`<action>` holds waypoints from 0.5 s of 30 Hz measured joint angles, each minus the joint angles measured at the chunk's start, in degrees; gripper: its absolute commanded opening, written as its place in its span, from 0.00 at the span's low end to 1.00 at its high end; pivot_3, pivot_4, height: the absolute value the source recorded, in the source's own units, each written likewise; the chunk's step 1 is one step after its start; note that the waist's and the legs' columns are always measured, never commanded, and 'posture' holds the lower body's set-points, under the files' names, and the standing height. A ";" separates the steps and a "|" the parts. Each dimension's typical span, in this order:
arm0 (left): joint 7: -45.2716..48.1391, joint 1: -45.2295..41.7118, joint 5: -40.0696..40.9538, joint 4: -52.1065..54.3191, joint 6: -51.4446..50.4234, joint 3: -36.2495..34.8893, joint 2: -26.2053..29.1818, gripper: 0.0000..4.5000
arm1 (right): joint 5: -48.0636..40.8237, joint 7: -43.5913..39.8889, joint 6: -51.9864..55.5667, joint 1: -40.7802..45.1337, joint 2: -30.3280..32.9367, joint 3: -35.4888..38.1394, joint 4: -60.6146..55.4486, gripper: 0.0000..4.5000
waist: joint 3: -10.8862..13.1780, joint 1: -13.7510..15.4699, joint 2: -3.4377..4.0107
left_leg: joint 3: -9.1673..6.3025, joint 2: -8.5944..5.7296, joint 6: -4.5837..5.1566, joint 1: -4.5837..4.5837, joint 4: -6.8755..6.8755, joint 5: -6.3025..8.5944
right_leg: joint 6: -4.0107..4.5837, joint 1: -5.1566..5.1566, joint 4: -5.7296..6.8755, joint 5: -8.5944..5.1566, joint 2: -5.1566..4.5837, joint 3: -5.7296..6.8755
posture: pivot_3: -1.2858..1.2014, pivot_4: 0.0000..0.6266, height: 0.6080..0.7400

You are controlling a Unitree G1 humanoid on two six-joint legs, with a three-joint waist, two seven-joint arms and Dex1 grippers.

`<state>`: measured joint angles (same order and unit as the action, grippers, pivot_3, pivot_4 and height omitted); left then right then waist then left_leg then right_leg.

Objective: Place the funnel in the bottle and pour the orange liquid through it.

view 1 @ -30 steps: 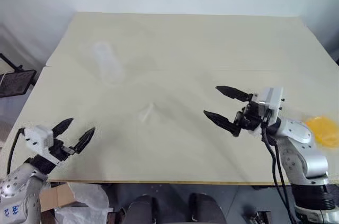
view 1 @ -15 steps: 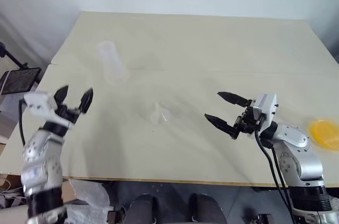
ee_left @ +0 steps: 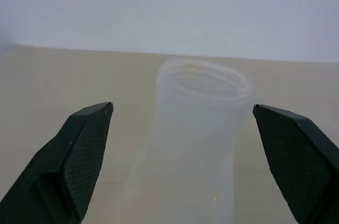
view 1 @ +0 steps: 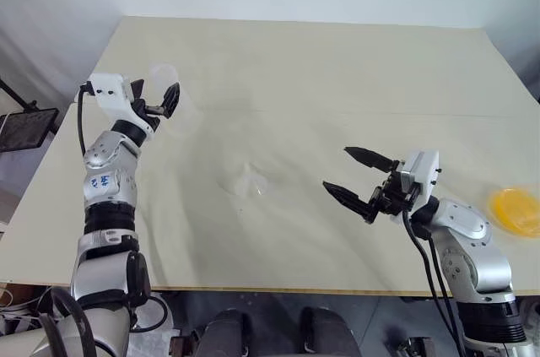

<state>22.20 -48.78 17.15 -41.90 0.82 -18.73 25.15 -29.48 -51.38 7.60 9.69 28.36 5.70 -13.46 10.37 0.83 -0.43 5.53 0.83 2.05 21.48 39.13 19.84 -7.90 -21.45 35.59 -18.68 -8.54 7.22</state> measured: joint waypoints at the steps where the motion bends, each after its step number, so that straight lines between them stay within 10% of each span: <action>1: 0.17 -0.98 -0.40 -1.73 0.43 0.27 0.00 1.00 | 0.02 0.17 -0.02 0.00 -0.07 -0.14 -0.01 0.99 | 0.00 0.01 0.00 | -0.01 -0.02 0.00 0.00 0.00 0.00 | 0.00 0.00 0.00 0.00 0.00 0.02 | 0.52 0.24 1.00; 10: 2.50 -7.29 -3.34 -13.44 4.23 2.40 0.39 1.00 | 0.69 1.68 -1.28 -0.72 -1.55 -0.52 0.00 0.99 | 0.02 -0.01 -0.03 | -0.01 -0.10 0.00 0.03 0.00 0.00 | 0.00 -0.01 0.00 0.00 0.01 0.07 | 0.52 0.24 1.00; 15: 3.38 -9.20 -3.61 -16.05 6.06 2.40 0.40 0.73 | 1.46 2.27 -2.64 -1.05 -2.36 -0.59 0.02 1.00 | 0.02 -0.04 -0.03 | -0.02 -0.09 0.00 0.03 0.00 0.00 | 0.00 -0.02 0.01 0.00 0.01 0.08 | 0.52 0.24 1.00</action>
<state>25.58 -57.98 13.54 -57.95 6.88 -16.34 25.55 -28.02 -49.11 4.96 8.64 26.00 5.11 -13.43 10.39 0.78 -0.46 5.51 0.74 2.05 21.50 39.13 19.84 -7.90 -21.46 35.60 -18.69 -8.53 7.30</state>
